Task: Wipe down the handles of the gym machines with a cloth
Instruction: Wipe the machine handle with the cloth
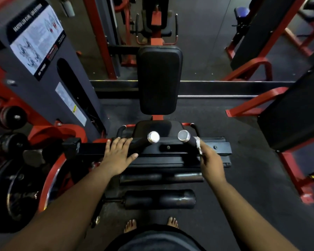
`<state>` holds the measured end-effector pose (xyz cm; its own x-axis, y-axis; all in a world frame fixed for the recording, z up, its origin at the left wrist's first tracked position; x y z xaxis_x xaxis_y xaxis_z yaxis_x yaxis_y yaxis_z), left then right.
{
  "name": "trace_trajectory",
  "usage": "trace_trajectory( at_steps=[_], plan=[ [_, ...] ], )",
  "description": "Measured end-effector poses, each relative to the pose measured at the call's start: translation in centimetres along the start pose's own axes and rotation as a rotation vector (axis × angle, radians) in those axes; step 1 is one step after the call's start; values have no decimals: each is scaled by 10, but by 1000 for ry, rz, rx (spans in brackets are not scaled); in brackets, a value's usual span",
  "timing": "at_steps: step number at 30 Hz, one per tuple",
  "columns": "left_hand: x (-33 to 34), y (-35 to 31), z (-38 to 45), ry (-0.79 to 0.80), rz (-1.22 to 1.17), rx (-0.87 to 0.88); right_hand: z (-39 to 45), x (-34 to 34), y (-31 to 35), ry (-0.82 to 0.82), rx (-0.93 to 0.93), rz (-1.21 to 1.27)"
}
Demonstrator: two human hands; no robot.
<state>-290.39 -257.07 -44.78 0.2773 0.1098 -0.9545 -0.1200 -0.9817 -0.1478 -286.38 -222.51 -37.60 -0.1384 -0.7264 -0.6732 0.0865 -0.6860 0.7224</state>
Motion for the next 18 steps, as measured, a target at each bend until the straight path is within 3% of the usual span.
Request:
trace_trajectory(
  at_steps=[2,5,7,10,13,16,18],
  plan=[
    [-1,-1,-1,-18,3,3,11,-19,3,-105,40,44],
    [2,1,0,-43,-6,11,17,-26,38,-275,46,308],
    [4,1,0,-47,1,11,8,-5,71,-225,-51,358],
    [4,1,0,-43,14,15,-14,12,74,-230,-136,232],
    [4,0,-1,-33,23,24,-27,12,32,-222,20,145],
    [4,1,-2,-35,19,28,-35,9,0,-91,172,75],
    [4,0,-2,-38,21,29,-22,-10,2,-142,203,96]
  ],
)
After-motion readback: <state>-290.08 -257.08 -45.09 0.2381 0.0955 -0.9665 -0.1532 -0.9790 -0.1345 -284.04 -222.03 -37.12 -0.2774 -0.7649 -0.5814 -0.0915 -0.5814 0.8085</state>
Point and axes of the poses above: each hand's wrist, its own z-axis towards the middle knuckle, its own x-axis out of the palm, y = z × x, the point moved 7 cm from there along z, towards the middle knuckle, and after that the axes turned 2 degrees about x, right-handed, at the moved point
